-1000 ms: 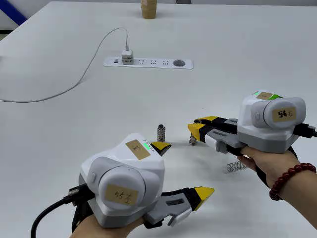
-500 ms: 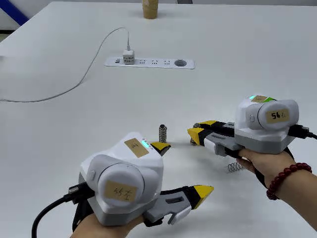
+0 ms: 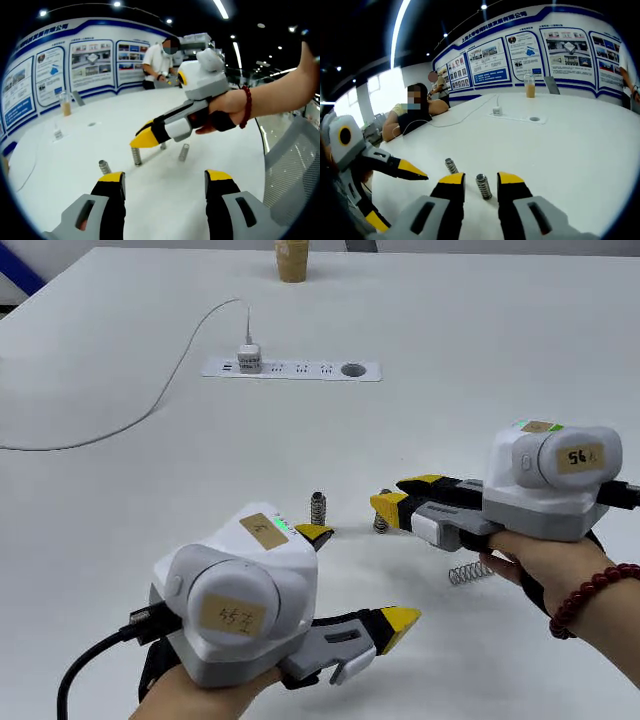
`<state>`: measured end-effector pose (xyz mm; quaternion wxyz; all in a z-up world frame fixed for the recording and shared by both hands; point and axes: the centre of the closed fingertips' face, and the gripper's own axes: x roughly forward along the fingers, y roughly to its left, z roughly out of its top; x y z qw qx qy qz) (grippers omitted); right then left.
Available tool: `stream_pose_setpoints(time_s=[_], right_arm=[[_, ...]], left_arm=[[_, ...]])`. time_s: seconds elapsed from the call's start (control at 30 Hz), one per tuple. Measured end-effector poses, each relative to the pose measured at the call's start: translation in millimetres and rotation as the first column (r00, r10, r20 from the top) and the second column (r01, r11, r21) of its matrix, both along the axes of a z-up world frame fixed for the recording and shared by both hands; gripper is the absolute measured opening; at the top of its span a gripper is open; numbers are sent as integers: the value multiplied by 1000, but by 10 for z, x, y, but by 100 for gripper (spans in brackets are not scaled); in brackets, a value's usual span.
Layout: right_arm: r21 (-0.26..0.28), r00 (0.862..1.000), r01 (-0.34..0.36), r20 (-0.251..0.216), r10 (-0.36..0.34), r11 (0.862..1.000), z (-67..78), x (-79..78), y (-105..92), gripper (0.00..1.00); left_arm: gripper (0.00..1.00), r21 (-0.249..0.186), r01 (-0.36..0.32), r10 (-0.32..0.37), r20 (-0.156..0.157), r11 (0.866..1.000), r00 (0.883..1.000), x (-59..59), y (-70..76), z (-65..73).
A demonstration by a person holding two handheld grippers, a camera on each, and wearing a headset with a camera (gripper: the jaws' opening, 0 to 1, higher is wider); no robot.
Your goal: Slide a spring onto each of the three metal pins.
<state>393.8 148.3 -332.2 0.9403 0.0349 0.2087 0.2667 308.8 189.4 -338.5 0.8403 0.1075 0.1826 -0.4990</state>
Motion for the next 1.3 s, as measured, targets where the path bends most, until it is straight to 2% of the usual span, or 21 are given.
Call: stream_pose_setpoints(time_s=[0.17,0.43,0.53,0.7,0.9,1.13,1.23,1.3], right_arm=[[46,999,34,-14,-33,998,117,-60,-124,33],[11,999,48,5,-48,999,218,-195,-329,40],[4,999,51,-3,-51,999,222,-264,-406,43],[5,997,68,-19,-68,998,223,-376,-551,46],[3,996,79,-40,-79,997,187,-511,-698,48],[2,997,72,-42,-72,997,139,-657,-828,48],[3,997,71,-44,-71,997,118,-707,-868,49],[-3,996,75,-51,-75,997,89,-731,-897,49]], left_arm=[[65,7,19,-19,8,1000,1000,26,-66,1],[62,30,58,-59,24,998,998,49,-233,-36],[60,45,72,-74,35,996,997,50,-290,-79],[55,61,93,-95,34,994,995,54,-394,-161],[50,75,119,-121,29,990,992,62,-523,-244],[43,82,136,-138,19,987,990,97,-672,-308],[40,82,146,-147,3,986,989,110,-743,-347],[39,83,158,-159,9,984,987,107,-786,-357]])
